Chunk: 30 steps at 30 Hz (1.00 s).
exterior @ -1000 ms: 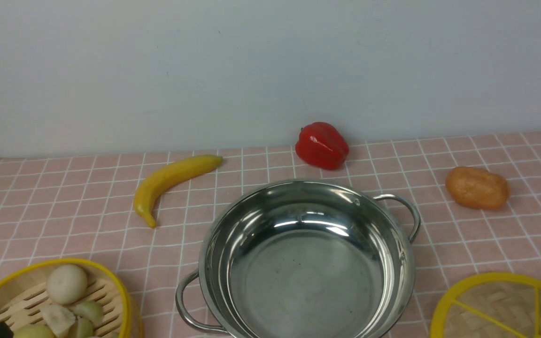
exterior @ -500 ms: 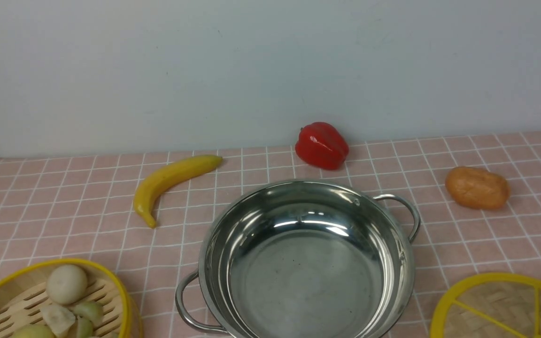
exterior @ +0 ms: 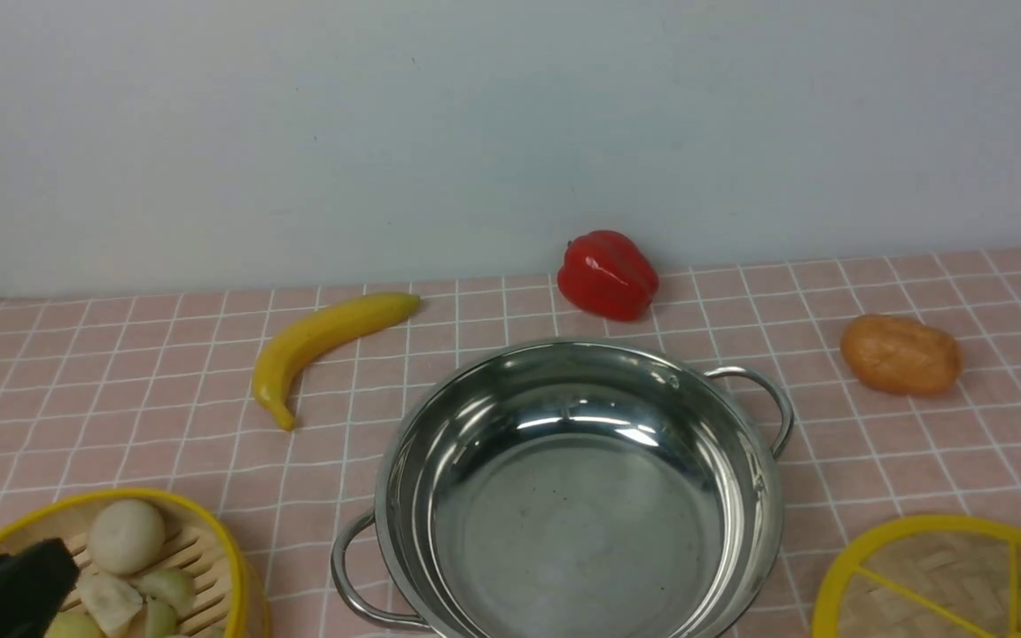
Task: Place the steamer in the pot on the pink tablecloth, and put the lid on the steamer.
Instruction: 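Grasp the rim of the steamer basket holding the buns with the left gripper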
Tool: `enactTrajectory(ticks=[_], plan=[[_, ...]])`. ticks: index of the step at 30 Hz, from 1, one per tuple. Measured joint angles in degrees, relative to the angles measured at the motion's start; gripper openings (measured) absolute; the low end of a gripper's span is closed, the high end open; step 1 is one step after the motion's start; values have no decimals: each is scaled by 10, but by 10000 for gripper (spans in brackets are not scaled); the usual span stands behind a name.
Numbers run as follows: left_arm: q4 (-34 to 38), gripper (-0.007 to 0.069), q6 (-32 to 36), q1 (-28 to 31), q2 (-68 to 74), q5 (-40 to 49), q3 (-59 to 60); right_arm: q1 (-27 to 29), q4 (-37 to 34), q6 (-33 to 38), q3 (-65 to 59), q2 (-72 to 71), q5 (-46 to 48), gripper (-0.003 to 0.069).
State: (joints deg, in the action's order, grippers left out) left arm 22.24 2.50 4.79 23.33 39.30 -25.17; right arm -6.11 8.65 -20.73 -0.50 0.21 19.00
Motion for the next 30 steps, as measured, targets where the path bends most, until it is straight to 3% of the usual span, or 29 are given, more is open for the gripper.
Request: enactTrajectory(ticks=[4, 8, 18, 30], plan=[[-18, 243, 87, 0, 138, 140, -93, 0, 0, 0, 0, 0, 0, 242], [-4, 243, 121, 0, 240, 181, -138, 0, 0, 0, 0, 0, 0, 242], [-12, 243, 121, 0, 529, 225, -249, 0, 0, 0, 0, 0, 0, 242], [-61, 243, 91, -16, 628, 216, -283, 0, 0, 0, 0, 0, 0, 242]])
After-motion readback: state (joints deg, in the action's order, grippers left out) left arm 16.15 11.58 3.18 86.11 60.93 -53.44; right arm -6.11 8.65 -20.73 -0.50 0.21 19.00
